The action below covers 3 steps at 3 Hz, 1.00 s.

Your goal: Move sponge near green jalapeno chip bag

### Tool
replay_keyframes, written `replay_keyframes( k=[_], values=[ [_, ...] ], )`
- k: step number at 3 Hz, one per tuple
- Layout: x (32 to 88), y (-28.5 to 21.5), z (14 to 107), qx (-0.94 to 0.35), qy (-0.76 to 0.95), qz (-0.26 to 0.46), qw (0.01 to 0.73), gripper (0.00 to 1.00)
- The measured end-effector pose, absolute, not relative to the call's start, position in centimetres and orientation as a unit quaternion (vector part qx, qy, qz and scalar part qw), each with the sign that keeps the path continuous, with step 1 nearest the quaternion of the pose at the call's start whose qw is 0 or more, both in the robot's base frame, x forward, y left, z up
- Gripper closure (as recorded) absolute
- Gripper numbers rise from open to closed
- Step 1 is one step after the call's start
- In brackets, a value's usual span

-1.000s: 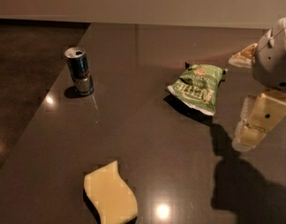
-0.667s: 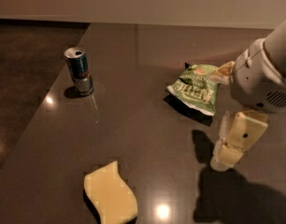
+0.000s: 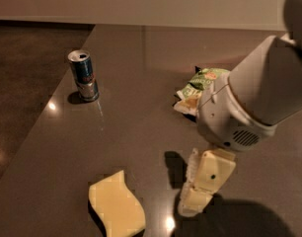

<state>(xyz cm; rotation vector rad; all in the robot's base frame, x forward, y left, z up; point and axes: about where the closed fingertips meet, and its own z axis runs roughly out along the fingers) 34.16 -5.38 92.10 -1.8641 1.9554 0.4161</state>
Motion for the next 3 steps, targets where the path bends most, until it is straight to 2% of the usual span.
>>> replay_keyframes(
  k=[2, 3],
  values=[
    [31.0, 1.3, 87.7, -0.715, 0.654, 0.158, 0.191, 0.00],
    [30.4, 2.5, 85.8, -0.728, 0.644, 0.150, 0.183, 0.00]
  ],
)
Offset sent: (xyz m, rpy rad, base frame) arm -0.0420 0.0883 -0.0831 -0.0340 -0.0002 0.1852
